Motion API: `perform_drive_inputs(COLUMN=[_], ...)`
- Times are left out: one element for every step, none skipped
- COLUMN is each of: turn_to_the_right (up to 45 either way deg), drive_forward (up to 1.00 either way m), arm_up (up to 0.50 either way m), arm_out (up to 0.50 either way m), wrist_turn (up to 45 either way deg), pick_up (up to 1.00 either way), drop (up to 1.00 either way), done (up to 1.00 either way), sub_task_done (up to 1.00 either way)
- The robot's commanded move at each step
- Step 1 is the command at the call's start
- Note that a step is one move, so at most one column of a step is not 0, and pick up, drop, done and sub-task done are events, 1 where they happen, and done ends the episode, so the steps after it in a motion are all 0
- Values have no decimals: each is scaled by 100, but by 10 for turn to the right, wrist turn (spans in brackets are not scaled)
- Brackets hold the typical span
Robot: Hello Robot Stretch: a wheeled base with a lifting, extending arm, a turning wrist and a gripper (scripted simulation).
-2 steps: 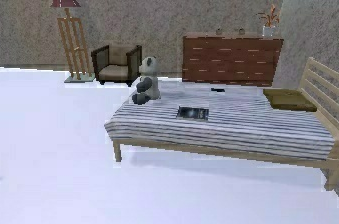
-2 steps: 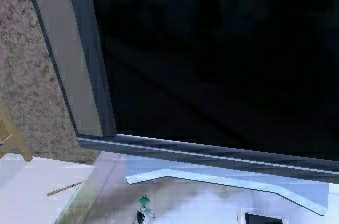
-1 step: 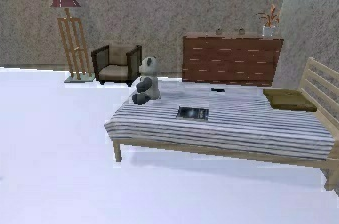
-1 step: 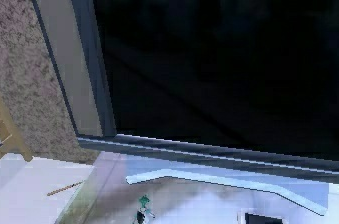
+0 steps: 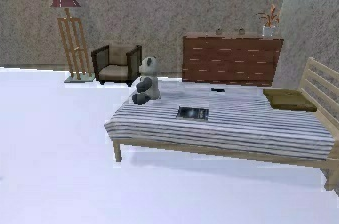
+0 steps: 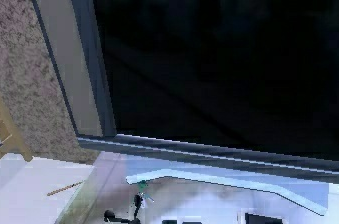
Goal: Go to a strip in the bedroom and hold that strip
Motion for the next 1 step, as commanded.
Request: perform_drive_inputs(turn_to_the_right=[0], drive_forward=[0], arm_up=[0], arm_out=[0], wrist_turn=[0], pick_up=[0], drop=[0], done=[100], sub_task_done=[0])
